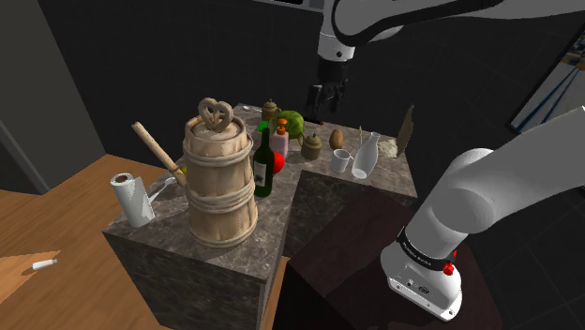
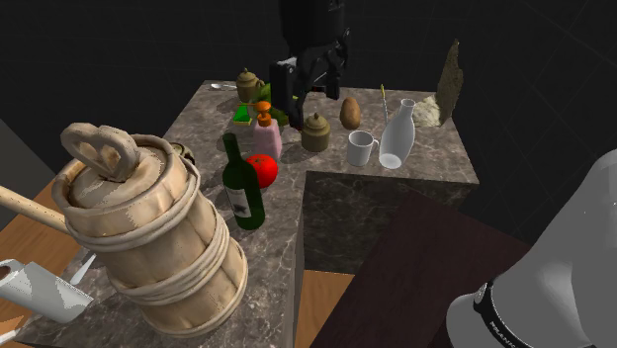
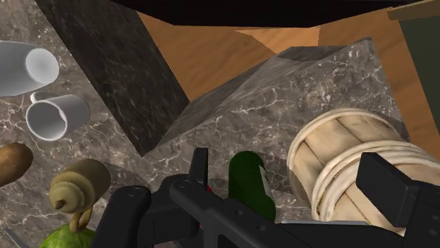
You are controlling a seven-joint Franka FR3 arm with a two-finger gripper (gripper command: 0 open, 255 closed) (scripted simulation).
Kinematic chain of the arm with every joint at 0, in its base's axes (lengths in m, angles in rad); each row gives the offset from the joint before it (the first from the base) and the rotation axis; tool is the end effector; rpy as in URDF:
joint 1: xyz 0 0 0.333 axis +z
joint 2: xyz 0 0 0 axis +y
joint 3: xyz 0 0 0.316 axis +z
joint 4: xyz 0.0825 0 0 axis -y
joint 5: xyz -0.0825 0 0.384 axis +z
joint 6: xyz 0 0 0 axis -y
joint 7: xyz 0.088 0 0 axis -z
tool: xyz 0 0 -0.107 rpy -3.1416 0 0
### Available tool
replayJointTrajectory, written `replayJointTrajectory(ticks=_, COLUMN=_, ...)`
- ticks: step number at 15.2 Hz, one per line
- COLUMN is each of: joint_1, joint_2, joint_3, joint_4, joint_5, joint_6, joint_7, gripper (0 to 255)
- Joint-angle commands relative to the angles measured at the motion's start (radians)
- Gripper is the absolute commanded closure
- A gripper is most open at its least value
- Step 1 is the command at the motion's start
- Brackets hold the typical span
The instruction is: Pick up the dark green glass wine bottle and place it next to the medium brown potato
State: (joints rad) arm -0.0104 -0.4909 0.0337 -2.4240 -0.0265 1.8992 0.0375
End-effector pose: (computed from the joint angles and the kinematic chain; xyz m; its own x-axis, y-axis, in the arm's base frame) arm 0.3964 0.0081 0.4816 0.9994 -0.0102 -0.0328 -0.0088 -0.9991 0.0419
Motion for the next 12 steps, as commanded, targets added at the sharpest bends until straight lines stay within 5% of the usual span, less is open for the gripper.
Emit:
replayJointTrajectory(ticks=1, joint_1=-0.001, joint_2=0.07, joint_3=0.005, joint_4=0.007, joint_5=-0.001, joint_6=0.079, joint_7=0.012, gripper=0)
replayJointTrajectory(ticks=12, joint_1=-0.006, joint_2=0.467, joint_3=0.024, joint_4=0.176, joint_5=-0.031, joint_6=0.384, joint_7=0.08, gripper=0)
